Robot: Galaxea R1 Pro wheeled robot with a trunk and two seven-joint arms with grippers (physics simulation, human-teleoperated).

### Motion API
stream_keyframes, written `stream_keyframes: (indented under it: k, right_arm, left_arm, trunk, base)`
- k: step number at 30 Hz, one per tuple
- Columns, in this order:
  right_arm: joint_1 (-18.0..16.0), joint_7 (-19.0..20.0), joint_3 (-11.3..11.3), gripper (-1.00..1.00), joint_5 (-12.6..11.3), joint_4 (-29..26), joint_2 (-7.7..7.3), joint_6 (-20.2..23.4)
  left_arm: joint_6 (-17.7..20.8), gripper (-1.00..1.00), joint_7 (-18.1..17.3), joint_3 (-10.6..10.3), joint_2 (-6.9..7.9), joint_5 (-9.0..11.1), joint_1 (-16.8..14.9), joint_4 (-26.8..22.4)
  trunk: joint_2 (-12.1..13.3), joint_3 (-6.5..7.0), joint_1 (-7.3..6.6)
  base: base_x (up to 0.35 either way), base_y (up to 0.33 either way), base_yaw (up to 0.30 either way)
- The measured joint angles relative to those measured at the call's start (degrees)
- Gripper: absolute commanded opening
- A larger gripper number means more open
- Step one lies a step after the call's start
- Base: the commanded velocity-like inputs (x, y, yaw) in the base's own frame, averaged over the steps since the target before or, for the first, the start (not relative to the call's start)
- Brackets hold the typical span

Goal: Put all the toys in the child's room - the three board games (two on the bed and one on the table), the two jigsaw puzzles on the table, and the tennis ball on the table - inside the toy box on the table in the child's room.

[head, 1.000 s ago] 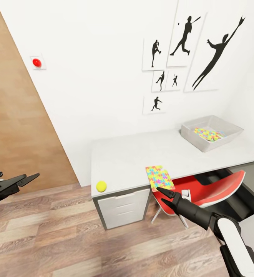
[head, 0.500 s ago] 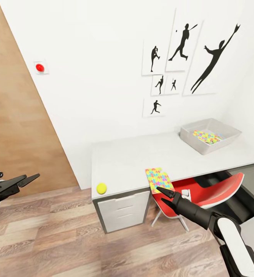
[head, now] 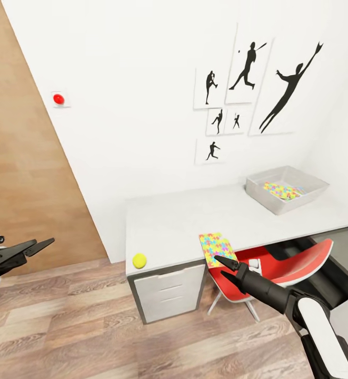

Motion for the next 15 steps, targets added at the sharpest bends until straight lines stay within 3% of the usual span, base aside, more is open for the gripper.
stream_keyframes:
  k: [15]
  right_arm:
    - [-0.01, 0.0, 0.0, 1.0, 0.02, 0.03, 0.0, 0.0]
  left_arm:
    - [0.0, 1.0, 0.0, -0.09, -0.09, 0.0, 0.0, 0.0]
  trunk:
    - [0.0, 1.44, 0.0]
  base:
    - [0.0, 0.0, 0.0]
